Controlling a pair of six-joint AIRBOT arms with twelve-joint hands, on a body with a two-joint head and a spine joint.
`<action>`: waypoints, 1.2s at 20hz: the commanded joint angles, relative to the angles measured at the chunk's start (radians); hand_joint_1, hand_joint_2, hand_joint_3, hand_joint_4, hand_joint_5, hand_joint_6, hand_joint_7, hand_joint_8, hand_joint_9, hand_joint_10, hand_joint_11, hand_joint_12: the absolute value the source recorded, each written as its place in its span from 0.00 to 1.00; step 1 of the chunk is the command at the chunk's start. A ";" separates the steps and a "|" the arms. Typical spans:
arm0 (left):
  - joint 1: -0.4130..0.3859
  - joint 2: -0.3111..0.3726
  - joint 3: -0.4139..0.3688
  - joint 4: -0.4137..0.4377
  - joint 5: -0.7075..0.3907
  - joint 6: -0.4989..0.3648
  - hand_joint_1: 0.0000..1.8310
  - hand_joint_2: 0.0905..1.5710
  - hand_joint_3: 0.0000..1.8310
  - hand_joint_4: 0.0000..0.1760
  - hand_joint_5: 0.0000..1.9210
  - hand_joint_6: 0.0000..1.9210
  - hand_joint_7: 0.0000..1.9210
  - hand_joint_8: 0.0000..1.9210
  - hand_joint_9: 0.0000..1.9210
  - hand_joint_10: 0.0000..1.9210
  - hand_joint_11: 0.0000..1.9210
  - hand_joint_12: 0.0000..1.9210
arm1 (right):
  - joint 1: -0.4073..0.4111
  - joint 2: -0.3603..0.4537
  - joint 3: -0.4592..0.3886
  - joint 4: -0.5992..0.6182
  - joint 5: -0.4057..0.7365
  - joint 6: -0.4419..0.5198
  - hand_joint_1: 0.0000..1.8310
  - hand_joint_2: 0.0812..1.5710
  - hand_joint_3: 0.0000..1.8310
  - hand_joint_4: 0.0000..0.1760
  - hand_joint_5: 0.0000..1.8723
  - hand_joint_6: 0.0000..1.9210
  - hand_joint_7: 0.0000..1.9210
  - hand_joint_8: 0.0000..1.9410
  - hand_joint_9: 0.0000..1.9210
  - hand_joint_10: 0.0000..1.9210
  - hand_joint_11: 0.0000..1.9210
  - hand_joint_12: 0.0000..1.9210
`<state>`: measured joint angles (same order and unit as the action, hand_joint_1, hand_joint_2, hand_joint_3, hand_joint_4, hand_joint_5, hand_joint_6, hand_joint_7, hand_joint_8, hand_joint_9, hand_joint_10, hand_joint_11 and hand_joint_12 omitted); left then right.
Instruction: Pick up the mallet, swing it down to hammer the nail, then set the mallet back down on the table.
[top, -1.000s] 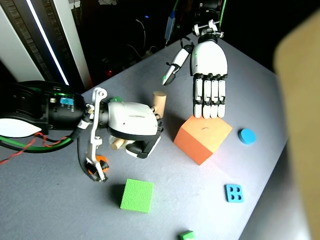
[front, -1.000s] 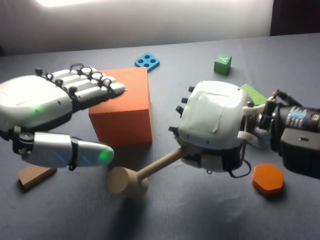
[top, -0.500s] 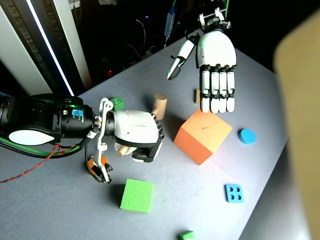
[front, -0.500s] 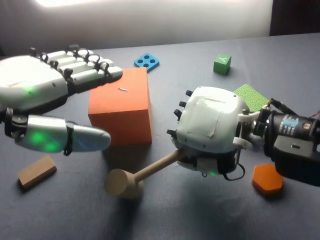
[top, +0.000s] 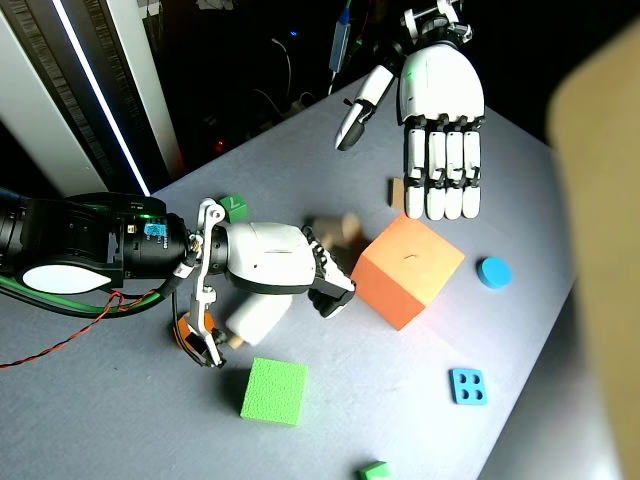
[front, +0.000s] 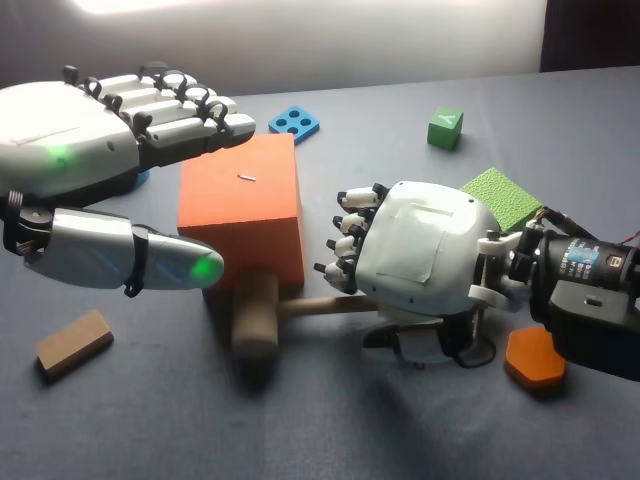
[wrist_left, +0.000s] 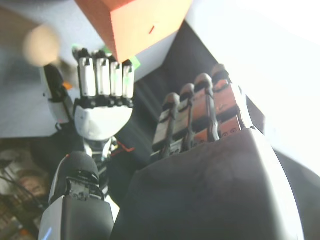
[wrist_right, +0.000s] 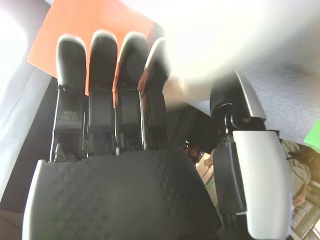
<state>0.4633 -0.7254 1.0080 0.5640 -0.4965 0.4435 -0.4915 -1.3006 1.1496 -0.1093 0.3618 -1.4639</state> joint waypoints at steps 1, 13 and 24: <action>-0.017 0.011 -0.001 -0.027 -0.086 -0.004 0.00 0.69 0.00 0.00 0.01 0.00 0.02 0.00 0.01 0.00 0.00 0.00 | 0.004 0.005 -0.002 -0.005 0.109 -0.008 0.27 0.72 0.00 0.00 0.39 0.16 0.40 0.26 0.33 0.42 0.19 0.68; -0.017 0.017 -0.024 -0.023 -0.093 -0.004 0.00 0.68 0.00 0.00 0.03 0.01 0.03 0.01 0.02 0.01 0.01 0.00 | 0.118 0.148 -0.119 -0.005 0.011 0.159 0.25 0.72 0.00 0.00 0.34 0.00 0.36 0.00 0.34 0.01 0.11 0.57; -0.015 0.024 -0.050 -0.023 -0.110 -0.021 0.00 0.70 0.00 0.00 0.10 0.98 0.10 0.95 0.13 0.90 0.08 0.93 | 0.387 0.490 -0.351 0.054 -0.462 0.366 0.30 0.67 0.00 0.00 0.22 0.87 0.23 0.94 0.23 0.94 0.21 0.96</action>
<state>0.4633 -0.7113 0.9588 0.5724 -0.5095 0.4248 -0.1112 -0.8108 0.7963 -0.0555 -0.1650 -1.0966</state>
